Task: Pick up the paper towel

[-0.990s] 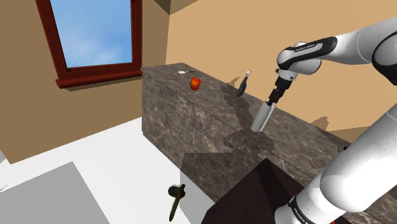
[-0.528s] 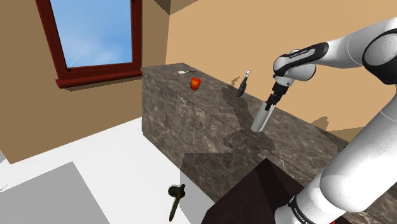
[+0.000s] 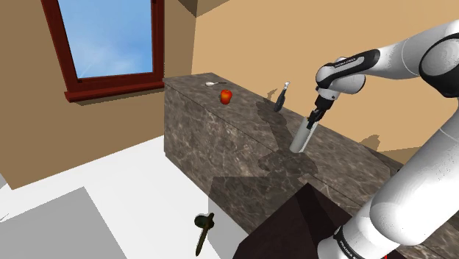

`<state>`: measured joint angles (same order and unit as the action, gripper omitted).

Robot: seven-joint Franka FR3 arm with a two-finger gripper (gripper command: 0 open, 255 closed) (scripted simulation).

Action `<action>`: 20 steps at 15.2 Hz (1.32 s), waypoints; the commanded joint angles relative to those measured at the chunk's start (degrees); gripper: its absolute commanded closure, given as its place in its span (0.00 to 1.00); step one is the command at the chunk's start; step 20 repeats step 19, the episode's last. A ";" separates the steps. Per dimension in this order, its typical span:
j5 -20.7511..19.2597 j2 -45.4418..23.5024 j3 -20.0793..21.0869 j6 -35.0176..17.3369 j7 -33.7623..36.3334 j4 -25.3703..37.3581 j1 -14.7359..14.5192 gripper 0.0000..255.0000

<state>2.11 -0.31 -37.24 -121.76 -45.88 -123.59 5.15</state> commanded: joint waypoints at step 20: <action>-3.14 4.70 0.65 11.26 2.60 7.49 -0.31 1.00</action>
